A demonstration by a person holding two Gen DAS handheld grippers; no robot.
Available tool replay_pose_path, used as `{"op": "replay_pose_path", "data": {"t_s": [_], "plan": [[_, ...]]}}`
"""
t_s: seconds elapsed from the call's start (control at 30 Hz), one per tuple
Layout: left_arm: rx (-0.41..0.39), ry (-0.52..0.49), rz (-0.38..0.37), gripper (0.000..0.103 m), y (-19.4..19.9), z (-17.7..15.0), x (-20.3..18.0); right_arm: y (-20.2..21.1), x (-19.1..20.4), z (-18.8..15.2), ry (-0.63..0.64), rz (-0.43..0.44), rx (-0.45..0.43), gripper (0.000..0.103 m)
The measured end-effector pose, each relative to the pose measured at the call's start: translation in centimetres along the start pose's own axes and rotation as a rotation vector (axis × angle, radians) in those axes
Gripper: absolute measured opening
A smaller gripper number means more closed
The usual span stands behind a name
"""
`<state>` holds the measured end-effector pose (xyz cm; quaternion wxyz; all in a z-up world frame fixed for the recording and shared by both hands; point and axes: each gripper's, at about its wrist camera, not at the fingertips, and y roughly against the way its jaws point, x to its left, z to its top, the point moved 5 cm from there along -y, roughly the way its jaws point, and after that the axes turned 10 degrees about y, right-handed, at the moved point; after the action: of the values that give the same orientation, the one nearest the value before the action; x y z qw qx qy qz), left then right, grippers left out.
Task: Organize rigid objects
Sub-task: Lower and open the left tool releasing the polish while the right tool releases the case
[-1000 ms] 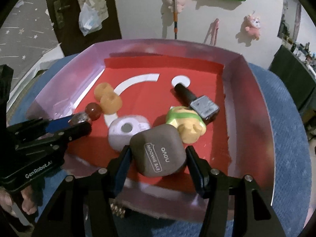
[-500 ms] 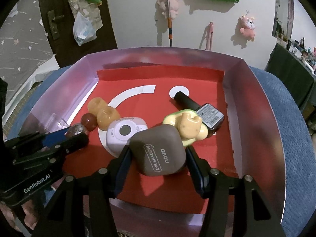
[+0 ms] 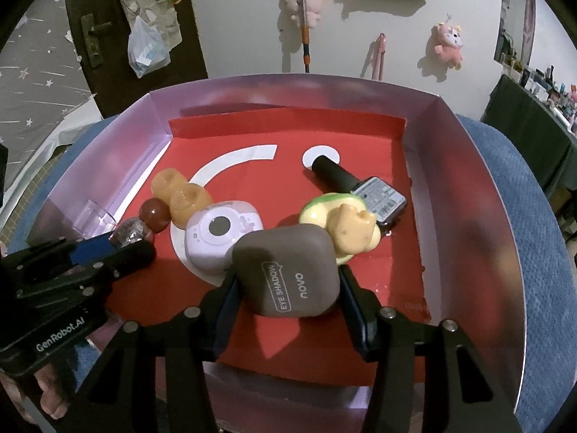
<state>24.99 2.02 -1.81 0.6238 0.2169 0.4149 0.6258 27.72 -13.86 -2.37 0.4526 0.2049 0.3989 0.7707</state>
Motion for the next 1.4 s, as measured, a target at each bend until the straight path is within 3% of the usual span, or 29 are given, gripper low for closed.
{"op": "replay_pose_path", "data": {"t_s": [0.53,0.77,0.9,0.97,1.0,1.03,1.3,1.4], "plan": [[0.003,0.011,-0.004,0.030,0.0,0.1,0.0,0.1,-0.3,0.1,-0.012,0.011,-0.012,0.055],[-0.011,-0.001,0.027,0.030,0.5,-0.1,0.0,0.4,-0.2,-0.1,-0.011,0.015,-0.017,0.056],[-0.030,-0.013,0.019,0.031,1.2,-0.1,-0.2,0.9,-0.1,-0.1,-0.012,0.015,-0.031,0.062],[-0.044,-0.018,0.015,0.041,1.7,0.0,-0.3,1.2,-0.1,-0.1,-0.013,0.015,-0.040,0.064],[-0.054,-0.022,0.017,0.065,2.1,0.0,-0.4,1.4,-0.1,-0.1,-0.016,0.015,-0.045,0.064],[-0.061,-0.023,0.016,0.080,2.3,0.0,-0.3,1.5,-0.1,-0.1,-0.017,0.016,-0.047,0.064],[-0.083,-0.021,0.015,0.080,3.8,-0.4,-0.2,3.4,0.0,-0.4,-0.029,0.033,-0.090,0.073],[-0.095,-0.012,0.013,0.086,4.5,-0.5,0.1,4.5,0.3,-0.6,-0.028,0.043,-0.115,0.077]]}}
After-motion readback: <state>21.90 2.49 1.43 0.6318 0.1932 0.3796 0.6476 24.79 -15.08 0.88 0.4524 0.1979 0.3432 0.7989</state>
